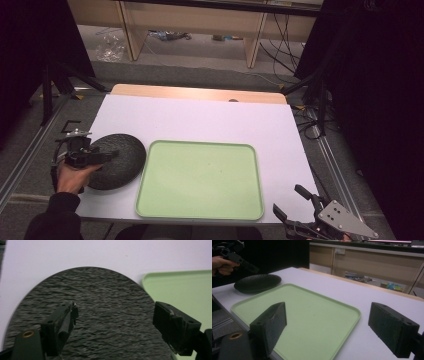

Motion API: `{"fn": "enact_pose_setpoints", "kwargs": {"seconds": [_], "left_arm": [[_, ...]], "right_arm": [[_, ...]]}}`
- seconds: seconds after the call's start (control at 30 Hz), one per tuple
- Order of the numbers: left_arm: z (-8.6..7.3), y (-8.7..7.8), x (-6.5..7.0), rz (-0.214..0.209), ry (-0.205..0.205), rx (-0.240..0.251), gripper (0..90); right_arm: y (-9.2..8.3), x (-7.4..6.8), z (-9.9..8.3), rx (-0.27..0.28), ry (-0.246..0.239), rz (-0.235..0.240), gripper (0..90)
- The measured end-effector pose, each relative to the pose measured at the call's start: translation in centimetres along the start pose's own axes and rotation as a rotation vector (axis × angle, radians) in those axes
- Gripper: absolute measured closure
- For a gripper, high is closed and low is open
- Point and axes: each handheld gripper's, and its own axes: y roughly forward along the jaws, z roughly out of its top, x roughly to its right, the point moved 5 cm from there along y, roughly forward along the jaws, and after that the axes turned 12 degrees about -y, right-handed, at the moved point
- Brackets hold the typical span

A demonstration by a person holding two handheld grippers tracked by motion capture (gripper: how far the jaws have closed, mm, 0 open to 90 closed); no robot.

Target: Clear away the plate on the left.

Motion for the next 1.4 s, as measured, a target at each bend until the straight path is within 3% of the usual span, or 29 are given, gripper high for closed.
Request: {"fn": "enact_pose_setpoints", "kwargs": {"seconds": [0.03,0.1,0.2,0.37,0.53,0.6,0.87,0.97,1.0,1.03,1.07,1.17,1.3,1.4], "left_arm": [[0.0,0.0,0.0,0.0,0.0,0.0,18.0],[0.3,-0.3,-1.4,0.028,-0.041,0.006,17.9],[0.3,-0.6,-3.0,0.056,-0.05,-0.029,18.4],[0.4,-1.0,-5.0,0.062,-0.111,-0.016,19.0],[0.3,-1.2,-6.7,0.067,-0.124,-0.049,21.1],[0.1,-1.1,-7.2,0.066,-0.144,-0.064,22.1],[-0.6,-0.3,-8.7,0.088,-0.163,-0.13,26.1],[-1.0,0.2,-9.1,0.065,-0.215,-0.142,28.7],[-1.1,0.3,-9.3,0.055,-0.215,-0.145,32.2],[-1.1,0.5,-9.1,0.043,-0.247,-0.139,33.8],[-1.1,0.5,-9.1,0.043,-0.247,-0.139,34.7],[-1.1,0.7,-9.2,-0.021,-0.276,-0.146,44.0],[-1.0,1.0,-9.4,-0.044,-0.316,-0.138,49.1],[-1.1,0.9,-10.0,-0.046,-0.347,-0.121,60.2]], "right_arm": [[0.0,0.0,0.0,0.0,-0.001,0.001,15.9],[0.0,0.0,0.0,0.001,0.0,0.003,15.9],[0.0,-0.1,0.0,0.001,-0.001,0.005,15.9],[0.0,-0.2,0.0,0.004,0.0,0.01,15.9],[0.0,-0.2,0.0,-0.001,-0.003,0.011,15.9],[0.0,-0.2,0.0,0.0,-0.003,0.011,15.9],[0.0,-0.2,0.0,-0.006,-0.008,0.015,15.9],[0.1,-0.2,0.0,-0.003,-0.008,0.01,15.9],[0.1,-0.2,0.0,-0.003,-0.008,0.01,15.9],[0.1,-0.2,0.0,-0.003,-0.009,0.01,15.9],[0.1,-0.2,0.0,-0.003,-0.009,0.01,15.9],[0.1,-0.2,0.0,-0.008,-0.007,0.014,15.9],[0.2,-0.2,-0.1,-0.011,-0.008,0.016,15.9],[0.2,-0.2,-0.1,-0.012,-0.008,0.016,15.9]]}}
